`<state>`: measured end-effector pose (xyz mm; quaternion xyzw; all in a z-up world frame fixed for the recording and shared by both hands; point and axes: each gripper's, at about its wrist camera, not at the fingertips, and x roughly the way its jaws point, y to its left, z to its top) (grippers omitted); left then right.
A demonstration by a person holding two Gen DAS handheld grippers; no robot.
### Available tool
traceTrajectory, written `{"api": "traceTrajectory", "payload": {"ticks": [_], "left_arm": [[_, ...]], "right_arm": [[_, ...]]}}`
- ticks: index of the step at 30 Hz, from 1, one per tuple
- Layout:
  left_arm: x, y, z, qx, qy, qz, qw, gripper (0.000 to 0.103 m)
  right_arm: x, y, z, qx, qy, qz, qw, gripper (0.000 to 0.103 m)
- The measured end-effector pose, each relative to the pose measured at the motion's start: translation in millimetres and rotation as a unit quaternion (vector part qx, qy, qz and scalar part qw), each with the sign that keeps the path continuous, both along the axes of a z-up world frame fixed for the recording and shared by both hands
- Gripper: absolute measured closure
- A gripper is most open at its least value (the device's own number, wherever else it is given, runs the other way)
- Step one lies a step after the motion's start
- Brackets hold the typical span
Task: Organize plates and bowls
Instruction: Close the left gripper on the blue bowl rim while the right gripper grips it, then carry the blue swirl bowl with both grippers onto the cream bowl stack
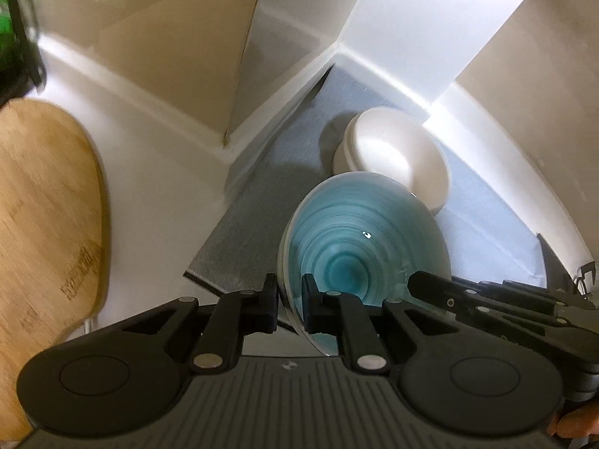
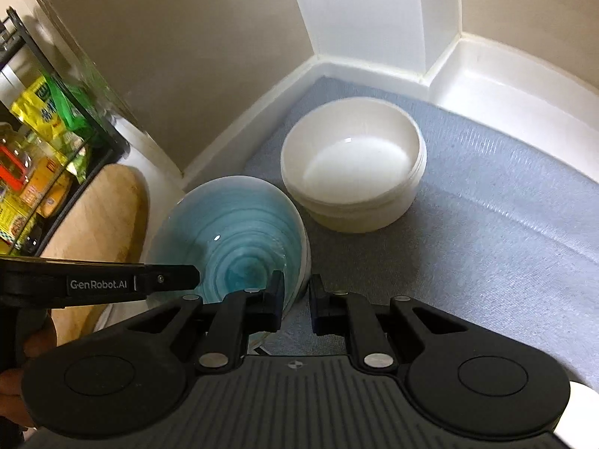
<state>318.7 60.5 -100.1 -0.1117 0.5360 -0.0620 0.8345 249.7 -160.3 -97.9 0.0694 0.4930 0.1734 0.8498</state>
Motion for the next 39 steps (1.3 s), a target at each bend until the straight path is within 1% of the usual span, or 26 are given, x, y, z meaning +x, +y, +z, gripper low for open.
{"api": "traceTrajectory", "payload": {"ticks": [4,10,15,20,23,29,35,39], "left_arm": [[2,-4,15,-0.004,-0.024,-0.007,0.9997,0.09],[16,-16,23,-0.009,-0.041,-0.011,0.999,0.09],[36,-28,28,-0.012,-0.058,-0.011,0.9982,0.09],[60,-43,21,-0.014,-0.055,-0.015,0.9983,0.09],[72,-50,14,-0.013,-0.05,-0.016,0.9985,0.09],[95,-63,0,0.0,-0.04,-0.021,0.999,0.09],[104,-67,-7,0.011,-0.033,-0.024,0.9991,0.09],[109,-67,-10,0.015,-0.032,-0.023,0.9991,0.09]], "right_arm": [[-1,-7,17,0.003,-0.025,-0.005,1.0,0.088],[12,-16,37,-0.006,-0.064,-0.015,0.998,0.088],[29,-25,44,-0.014,-0.084,-0.022,0.996,0.088],[47,-36,44,-0.019,-0.095,-0.036,0.995,0.088],[56,-44,39,-0.02,-0.095,-0.041,0.994,0.088],[74,-58,22,-0.014,-0.077,-0.056,0.995,0.088],[89,-61,8,-0.01,-0.064,-0.064,0.996,0.088],[91,-60,3,-0.008,-0.055,-0.064,0.996,0.088]]}}
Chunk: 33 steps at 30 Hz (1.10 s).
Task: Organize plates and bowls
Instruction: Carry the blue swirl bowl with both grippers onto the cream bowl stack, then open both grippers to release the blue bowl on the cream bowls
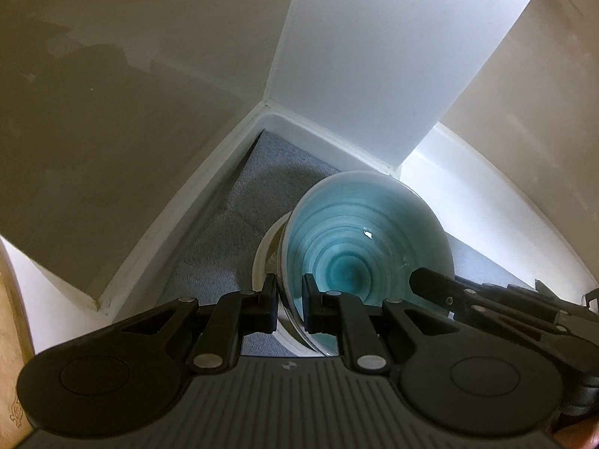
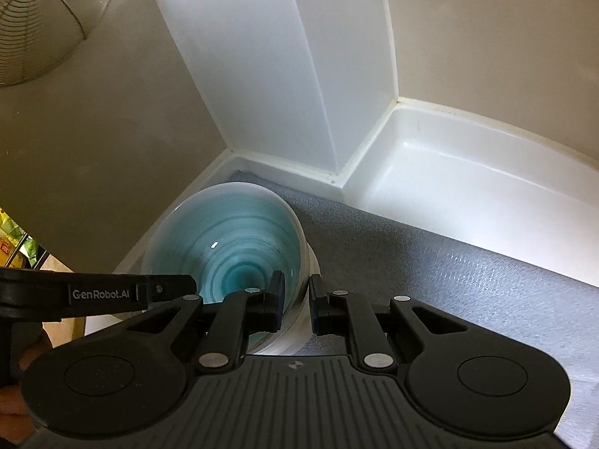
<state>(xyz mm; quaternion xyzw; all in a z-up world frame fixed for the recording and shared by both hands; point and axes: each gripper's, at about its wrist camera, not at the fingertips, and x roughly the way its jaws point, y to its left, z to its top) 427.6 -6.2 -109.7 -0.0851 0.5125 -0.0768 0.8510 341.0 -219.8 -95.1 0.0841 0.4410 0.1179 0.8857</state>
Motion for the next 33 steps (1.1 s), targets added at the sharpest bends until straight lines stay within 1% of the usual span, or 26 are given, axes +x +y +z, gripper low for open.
{"api": "traceTrajectory", "payload": {"ticks": [8,9,10,11,12,13,14,15,16,17,18,19,20,21,23,25,26,30,33], "left_arm": [[5,-1,-3,0.003,-0.001,0.003,1.0,0.09],[5,-1,-3,0.0,0.0,0.004,1.0,0.088],[5,-1,-3,0.0,-0.001,0.005,1.0,0.084],[4,-2,-2,-0.005,-0.001,0.001,1.0,0.072],[2,-3,0,-0.012,-0.002,-0.006,0.9999,0.056],[1,-5,2,-0.018,-0.006,-0.013,0.9997,0.047],[-3,-7,6,-0.003,-0.015,-0.007,0.9999,0.031],[-6,-8,10,0.016,-0.031,0.002,0.9994,0.015],[-10,-7,14,0.029,-0.052,0.007,0.9982,0.01],[-14,-6,17,0.032,-0.063,0.005,0.9975,0.009],[-17,-4,20,0.027,-0.064,0.003,0.9976,0.009],[-19,-2,22,0.02,-0.061,0.002,0.9979,0.008],[-23,0,24,0.017,-0.062,0.001,0.9979,0.005],[-29,0,26,0.019,-0.067,0.001,0.9976,0.0],[-44,0,30,0.035,-0.085,-0.002,0.9957,0.0],[-58,-1,32,0.053,-0.098,-0.013,0.9937,0.0],[-66,-1,32,0.06,-0.104,-0.017,0.9927,0.0],[-97,0,31,0.083,-0.132,-0.037,0.987,0.0],[-114,7,33,0.092,-0.15,-0.037,0.9838,0.0]], "right_arm": [[5,-2,-5,0.006,0.004,-0.006,1.0,0.089],[4,-3,-5,0.011,0.006,-0.01,1.0,0.088],[4,-4,-5,0.018,0.009,-0.015,1.0,0.085],[3,-5,-6,0.026,0.012,-0.021,0.999,0.085],[4,-5,-7,0.032,0.016,-0.024,0.999,0.083],[2,-5,-6,0.034,0.014,-0.025,0.999,0.071],[1,-4,-4,0.031,0.009,-0.027,0.999,0.067],[-1,-4,-1,0.017,0.0,-0.036,0.999,0.064],[-3,-3,2,0.004,-0.012,-0.039,0.999,0.06],[-5,-4,4,-0.002,-0.022,-0.041,0.999,0.056],[-7,-5,5,-0.003,-0.026,-0.043,0.999,0.046],[-9,-6,7,0.0,-0.027,-0.045,0.999,0.041],[-12,-8,9,0.007,-0.026,-0.045,0.999,0.04],[-16,-9,11,0.012,-0.025,-0.044,0.999,0.039],[-25,-11,15,0.017,-0.024,-0.047,0.998,0.036],[-37,-12,18,0.024,-0.023,-0.05,0.998,0.031],[-43,-11,20,0.025,-0.022,-0.049,0.998,0.031],[-68,-6,27,0.011,-0.026,-0.038,0.999,0.029],[-85,-1,34,0.0,-0.036,-0.034,0.999,0.026]]}}
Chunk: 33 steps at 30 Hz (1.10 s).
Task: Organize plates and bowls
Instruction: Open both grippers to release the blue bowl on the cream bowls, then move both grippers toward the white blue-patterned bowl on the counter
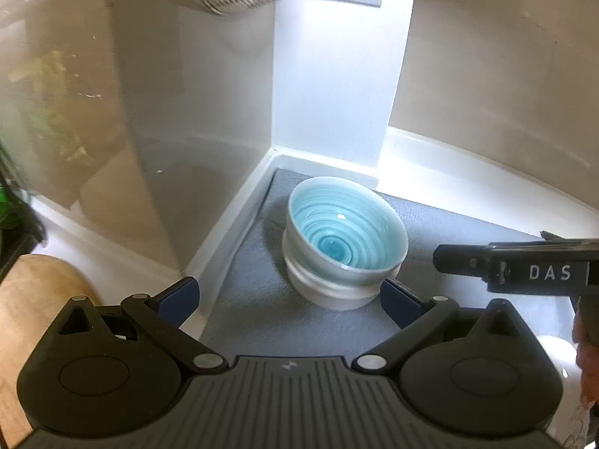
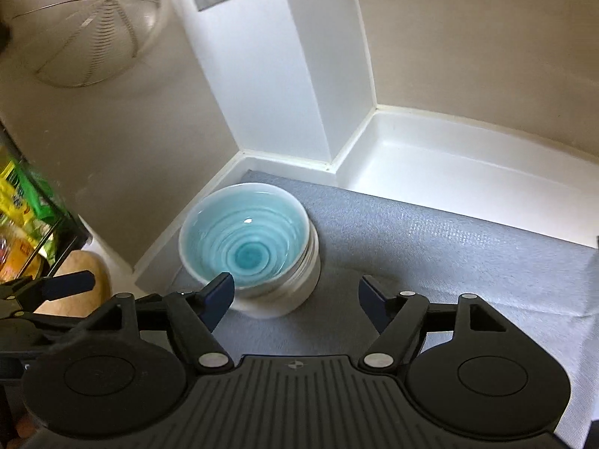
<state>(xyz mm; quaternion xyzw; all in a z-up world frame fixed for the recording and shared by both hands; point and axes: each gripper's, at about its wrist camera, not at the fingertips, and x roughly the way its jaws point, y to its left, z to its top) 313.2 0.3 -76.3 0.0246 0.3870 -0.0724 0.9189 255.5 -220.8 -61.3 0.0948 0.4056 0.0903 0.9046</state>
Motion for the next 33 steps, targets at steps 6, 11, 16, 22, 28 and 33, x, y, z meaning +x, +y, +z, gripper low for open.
{"api": "traceTrajectory", "payload": {"ticks": [6,11,16,22,28,33], "left_arm": [[-25,18,9,-0.012,-0.022,0.003,0.9997,0.0],[-49,33,16,-0.022,-0.051,-0.005,0.9984,0.0],[-81,49,21,0.011,-0.094,-0.011,0.9954,0.0],[-117,79,20,0.058,-0.118,-0.033,0.9907,0.0],[-155,114,8,0.119,-0.138,-0.057,0.9817,0.0],[-176,146,-13,0.163,-0.153,-0.053,0.9732,0.0]], "right_arm": [[-27,20,4,-0.012,-0.004,0.018,1.0,0.023],[-50,36,7,-0.014,-0.001,0.029,0.999,0.023],[-69,46,12,-0.018,-0.006,0.027,0.999,0.022],[-93,60,21,-0.021,-0.019,0.015,0.999,0.022],[-114,82,32,-0.024,-0.034,0.016,0.999,0.022],[-124,105,37,-0.033,-0.039,0.015,0.999,0.022]]}}
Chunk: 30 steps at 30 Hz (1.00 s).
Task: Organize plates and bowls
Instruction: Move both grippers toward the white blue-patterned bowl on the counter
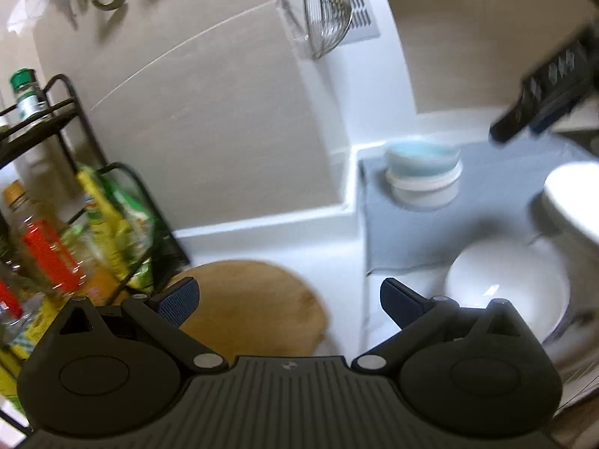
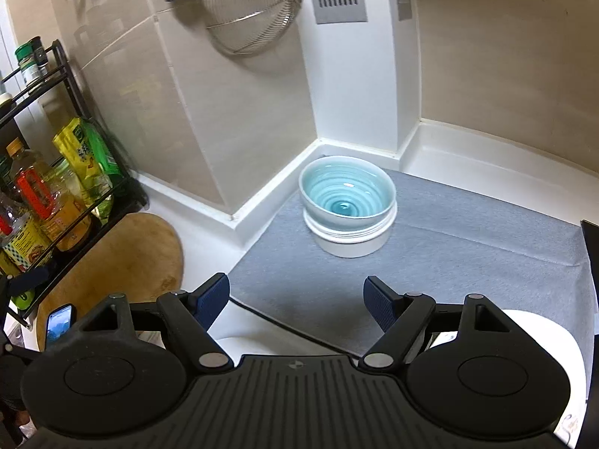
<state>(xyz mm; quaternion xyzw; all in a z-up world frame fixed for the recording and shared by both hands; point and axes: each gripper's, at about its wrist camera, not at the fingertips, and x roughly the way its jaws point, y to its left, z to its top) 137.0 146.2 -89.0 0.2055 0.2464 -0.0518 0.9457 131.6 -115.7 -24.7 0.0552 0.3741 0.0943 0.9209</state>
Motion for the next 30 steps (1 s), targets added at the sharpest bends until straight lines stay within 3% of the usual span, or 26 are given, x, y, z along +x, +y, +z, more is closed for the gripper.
{"api": "traceTrajectory", "payload": {"ticks": [5,12,15,18,21,23,30], "left_arm": [[1,27,-32,0.027,0.019,0.005,0.9995,0.0],[7,51,-65,0.01,0.061,-0.004,0.9981,0.0],[9,54,-72,0.027,0.044,-0.014,0.9986,0.0],[22,57,-70,0.04,0.026,-0.003,0.9989,0.0],[23,61,-49,0.001,-0.001,-0.003,1.0,0.0],[21,58,-41,-0.011,-0.003,-0.014,0.9998,0.0],[13,39,-42,0.001,0.022,-0.033,0.9992,0.0]], "right_arm": [[-8,28,9,-0.026,-0.006,0.003,1.0,0.022],[-10,61,21,-0.075,-0.007,0.016,0.997,0.022],[-10,71,23,-0.086,-0.005,0.021,0.996,0.022],[-10,79,22,-0.094,0.0,0.027,0.995,0.022],[-11,83,23,-0.099,0.001,0.031,0.995,0.022],[-11,83,23,-0.1,0.002,0.03,0.994,0.022],[-10,79,22,-0.098,0.006,0.025,0.995,0.022]]}}
